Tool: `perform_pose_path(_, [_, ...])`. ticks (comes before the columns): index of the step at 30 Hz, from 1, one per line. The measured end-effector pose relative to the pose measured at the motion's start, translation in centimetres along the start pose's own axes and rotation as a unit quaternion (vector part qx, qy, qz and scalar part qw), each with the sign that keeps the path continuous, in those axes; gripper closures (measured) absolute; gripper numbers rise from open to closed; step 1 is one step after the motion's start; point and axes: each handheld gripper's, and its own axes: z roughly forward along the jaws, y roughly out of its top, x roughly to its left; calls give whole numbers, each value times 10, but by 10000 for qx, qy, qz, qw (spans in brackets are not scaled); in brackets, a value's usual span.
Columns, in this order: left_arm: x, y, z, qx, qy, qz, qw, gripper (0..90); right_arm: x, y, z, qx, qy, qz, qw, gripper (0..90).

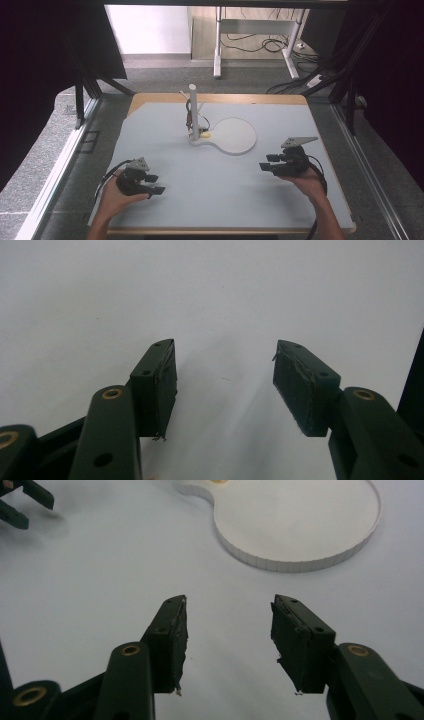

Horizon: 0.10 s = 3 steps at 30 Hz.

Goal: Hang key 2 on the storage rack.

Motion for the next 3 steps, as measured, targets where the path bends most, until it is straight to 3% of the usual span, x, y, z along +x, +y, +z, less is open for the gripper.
perform_pose_path(3, [1, 0, 0, -21, 19, -12, 10000, 430, 2, -4, -1, -117, -154, -26, 9998, 435])
